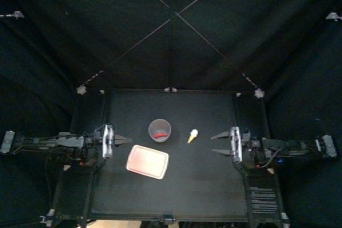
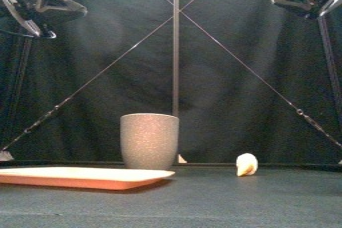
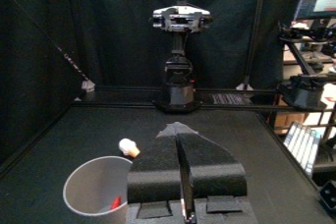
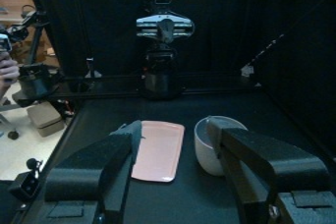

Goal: Pick the red chile then place it in the grey bowl
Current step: Drop red chile in the grey bowl and return to neutral

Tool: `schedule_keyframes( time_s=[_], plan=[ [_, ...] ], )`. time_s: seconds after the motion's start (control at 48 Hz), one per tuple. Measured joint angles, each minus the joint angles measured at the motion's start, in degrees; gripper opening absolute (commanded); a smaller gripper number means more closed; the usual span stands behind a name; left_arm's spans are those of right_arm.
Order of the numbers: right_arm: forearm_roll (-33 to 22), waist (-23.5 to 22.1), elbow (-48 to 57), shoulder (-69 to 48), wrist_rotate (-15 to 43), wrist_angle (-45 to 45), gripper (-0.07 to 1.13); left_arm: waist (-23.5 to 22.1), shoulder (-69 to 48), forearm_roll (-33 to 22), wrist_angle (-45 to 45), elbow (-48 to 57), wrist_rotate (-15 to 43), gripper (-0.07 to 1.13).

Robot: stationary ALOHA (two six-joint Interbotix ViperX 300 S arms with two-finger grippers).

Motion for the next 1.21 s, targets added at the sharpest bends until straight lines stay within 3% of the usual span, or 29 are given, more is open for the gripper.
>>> schedule_keyframes(
  time_s=[0.333, 1.208],
  plan=[
    [0.2, 0.1, 1.4, -3.1, 0.2, 5.9, 0.90, 0.0, -1.3, 0.0, 1.4, 0.0, 0.0, -0.04],
    [-0.2, 0.0, 1.3, -3.6, -0.2, 6.1, 0.90, 0.1, -1.7, 0.0, 1.6, 0.0, 0.0, -0.04]
  ],
)
